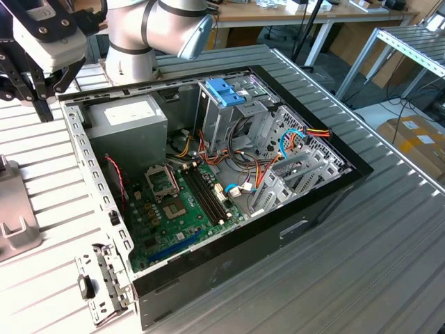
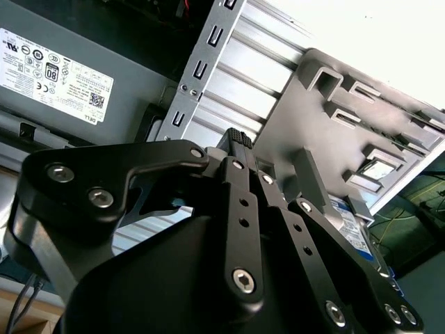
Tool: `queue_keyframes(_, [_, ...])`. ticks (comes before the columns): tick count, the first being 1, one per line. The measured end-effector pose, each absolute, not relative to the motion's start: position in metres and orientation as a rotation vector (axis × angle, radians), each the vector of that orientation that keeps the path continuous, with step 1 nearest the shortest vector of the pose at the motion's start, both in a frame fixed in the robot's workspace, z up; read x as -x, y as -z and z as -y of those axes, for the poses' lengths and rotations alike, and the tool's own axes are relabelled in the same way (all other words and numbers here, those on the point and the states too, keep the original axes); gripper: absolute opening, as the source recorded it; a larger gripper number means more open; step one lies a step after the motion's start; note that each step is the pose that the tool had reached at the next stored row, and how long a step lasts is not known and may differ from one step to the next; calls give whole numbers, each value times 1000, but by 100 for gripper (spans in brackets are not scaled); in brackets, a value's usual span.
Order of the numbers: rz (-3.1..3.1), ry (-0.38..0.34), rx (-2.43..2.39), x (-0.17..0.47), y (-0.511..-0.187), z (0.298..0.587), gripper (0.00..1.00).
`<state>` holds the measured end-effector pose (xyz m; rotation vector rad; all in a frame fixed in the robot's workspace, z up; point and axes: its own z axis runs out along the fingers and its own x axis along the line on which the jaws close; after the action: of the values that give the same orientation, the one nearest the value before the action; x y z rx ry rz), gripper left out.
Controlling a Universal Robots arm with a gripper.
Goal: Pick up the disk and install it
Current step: 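Reach for the disk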
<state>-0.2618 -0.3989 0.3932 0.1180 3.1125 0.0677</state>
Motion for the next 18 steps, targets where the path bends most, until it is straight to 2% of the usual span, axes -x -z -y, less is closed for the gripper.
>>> queue_keyframes(18, [-3112,-68,-118,269,-393,399,11])
